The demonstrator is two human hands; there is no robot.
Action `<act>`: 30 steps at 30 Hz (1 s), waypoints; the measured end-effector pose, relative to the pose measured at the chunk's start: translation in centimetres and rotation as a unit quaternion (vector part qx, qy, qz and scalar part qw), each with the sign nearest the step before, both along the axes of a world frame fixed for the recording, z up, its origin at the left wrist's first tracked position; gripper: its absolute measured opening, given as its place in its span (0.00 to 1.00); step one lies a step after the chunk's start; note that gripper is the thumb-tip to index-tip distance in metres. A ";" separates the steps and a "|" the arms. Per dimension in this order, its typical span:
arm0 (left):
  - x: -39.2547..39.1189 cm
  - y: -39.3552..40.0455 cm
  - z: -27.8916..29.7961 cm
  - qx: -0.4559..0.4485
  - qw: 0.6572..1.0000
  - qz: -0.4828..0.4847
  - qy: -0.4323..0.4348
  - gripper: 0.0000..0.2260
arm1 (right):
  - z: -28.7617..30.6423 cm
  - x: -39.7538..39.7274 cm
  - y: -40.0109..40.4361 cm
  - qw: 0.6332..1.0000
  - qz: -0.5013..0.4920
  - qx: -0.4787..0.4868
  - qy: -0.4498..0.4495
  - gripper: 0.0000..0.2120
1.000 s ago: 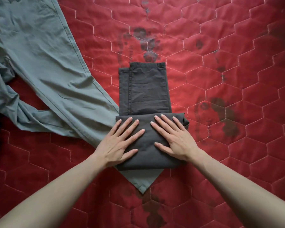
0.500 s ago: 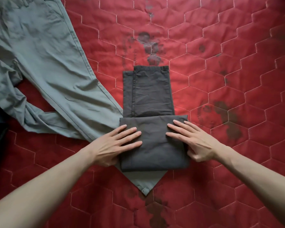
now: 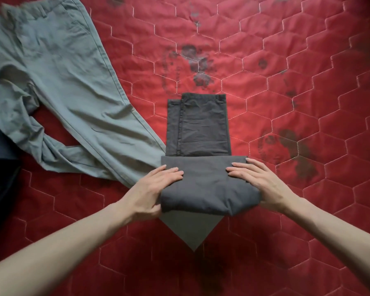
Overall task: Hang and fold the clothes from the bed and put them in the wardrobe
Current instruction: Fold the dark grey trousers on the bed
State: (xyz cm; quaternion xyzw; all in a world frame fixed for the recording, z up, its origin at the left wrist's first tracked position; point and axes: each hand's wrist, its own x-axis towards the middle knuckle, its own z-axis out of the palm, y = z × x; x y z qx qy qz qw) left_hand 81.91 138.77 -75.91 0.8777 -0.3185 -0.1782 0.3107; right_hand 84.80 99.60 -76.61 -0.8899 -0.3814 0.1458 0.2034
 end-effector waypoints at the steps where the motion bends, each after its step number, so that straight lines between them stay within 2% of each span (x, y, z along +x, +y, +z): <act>1: -0.4 -0.4 0.6 -0.031 0.998 0.042 0.024 0.30 | 0.3 -0.5 0.0 0.998 -0.040 0.028 0.039 0.30; 3: -1.2 -1.7 1.8 -0.086 0.986 0.125 0.073 0.27 | 0.9 -1.7 0.1 0.976 -0.158 0.093 0.121 0.30; 4: -1.6 -2.4 2.4 -0.110 0.973 0.171 0.105 0.25 | 1.2 -2.3 0.3 0.957 -0.216 0.124 0.147 0.26; 6: -2.0 -4.2 3.4 -0.142 0.934 0.283 0.165 0.19 | 1.6 -3.1 1.1 0.922 -0.317 0.157 0.160 0.16; 8: -1.6 -5.8 4.1 -0.155 0.884 0.400 0.187 0.21 | 2.2 -3.2 2.2 0.884 -0.398 0.172 0.172 0.17; 10: -0.4 -7.1 4.3 -0.157 0.842 0.482 0.183 0.25 | 2.7 -2.8 3.4 0.858 -0.439 0.193 0.185 0.17; 13: 2.4 -8.5 4.5 -0.167 0.765 0.581 0.222 0.22 | 2.6 -1.5 4.8 0.838 -0.475 0.206 0.172 0.06; 15: 4.4 -9.0 4.1 -0.185 0.750 0.597 0.218 0.23 | 2.2 -0.3 5.4 0.825 -0.499 0.214 0.154 0.06; 18: 6.6 -8.7 2.2 -0.134 0.787 0.564 0.210 0.12 | 1.3 2.0 6.1 0.790 -0.556 0.205 0.155 0.04; 19: 7.2 -8.4 1.3 -0.111 0.802 0.547 0.214 0.12 | 0.8 2.8 6.3 0.778 -0.575 0.197 0.162 0.04; 22: 8.2 -7.9 -0.5 -0.076 0.826 0.507 0.234 0.21 | -0.2 4.3 6.4 0.755 -0.602 0.174 0.192 0.07; 24: 8.0 -8.1 -0.8 -0.025 0.848 0.495 0.188 0.27 | -0.4 4.6 6.6 0.747 -0.608 0.182 0.196 0.11; 26: 7.2 -8.5 -0.7 0.076 0.880 0.467 0.041 0.30 | -0.5 4.4 6.8 0.777 -0.592 0.182 0.116 0.16; 28: 6.9 -9.0 -0.6 0.129 0.912 0.374 -0.107 0.29 | -1.0 4.1 7.2 0.840 -0.527 0.127 -0.016 0.20; 30: 6.9 -9.6 -1.4 0.144 0.947 0.236 -0.166 0.28 | -1.4 4.1 7.8 0.899 -0.425 0.046 -0.094 0.25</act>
